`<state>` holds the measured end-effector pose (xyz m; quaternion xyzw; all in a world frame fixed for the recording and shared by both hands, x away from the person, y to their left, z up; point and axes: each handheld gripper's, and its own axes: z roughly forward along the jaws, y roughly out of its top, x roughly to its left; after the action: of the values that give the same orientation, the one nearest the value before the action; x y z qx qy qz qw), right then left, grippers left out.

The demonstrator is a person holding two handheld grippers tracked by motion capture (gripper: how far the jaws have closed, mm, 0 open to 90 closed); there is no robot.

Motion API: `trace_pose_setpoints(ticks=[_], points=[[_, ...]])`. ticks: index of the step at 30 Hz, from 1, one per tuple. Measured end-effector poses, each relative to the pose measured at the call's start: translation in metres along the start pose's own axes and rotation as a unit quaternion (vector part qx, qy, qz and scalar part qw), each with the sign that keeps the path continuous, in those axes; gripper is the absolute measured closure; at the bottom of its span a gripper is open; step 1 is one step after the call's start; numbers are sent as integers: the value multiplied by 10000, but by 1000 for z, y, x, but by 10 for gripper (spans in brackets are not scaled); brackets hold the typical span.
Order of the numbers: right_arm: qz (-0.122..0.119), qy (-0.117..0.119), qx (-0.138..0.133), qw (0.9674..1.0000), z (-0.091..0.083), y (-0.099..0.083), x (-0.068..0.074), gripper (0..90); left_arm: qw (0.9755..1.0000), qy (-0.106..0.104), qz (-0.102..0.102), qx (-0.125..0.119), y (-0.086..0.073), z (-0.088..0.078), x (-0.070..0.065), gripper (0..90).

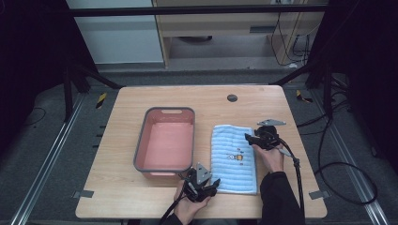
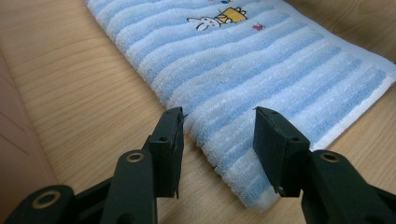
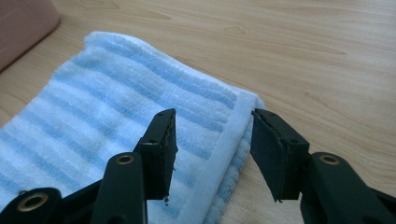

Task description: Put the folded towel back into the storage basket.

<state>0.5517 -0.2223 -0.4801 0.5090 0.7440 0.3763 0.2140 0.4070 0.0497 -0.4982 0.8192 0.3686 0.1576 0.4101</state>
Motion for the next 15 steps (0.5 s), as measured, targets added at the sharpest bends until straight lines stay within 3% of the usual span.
trace_pose_setpoints(ticks=[15], points=[[201, 49, 322, 9993, 12, -14, -6, 538, 9996, 139, -175, 194, -3, 7, -2, 539]])
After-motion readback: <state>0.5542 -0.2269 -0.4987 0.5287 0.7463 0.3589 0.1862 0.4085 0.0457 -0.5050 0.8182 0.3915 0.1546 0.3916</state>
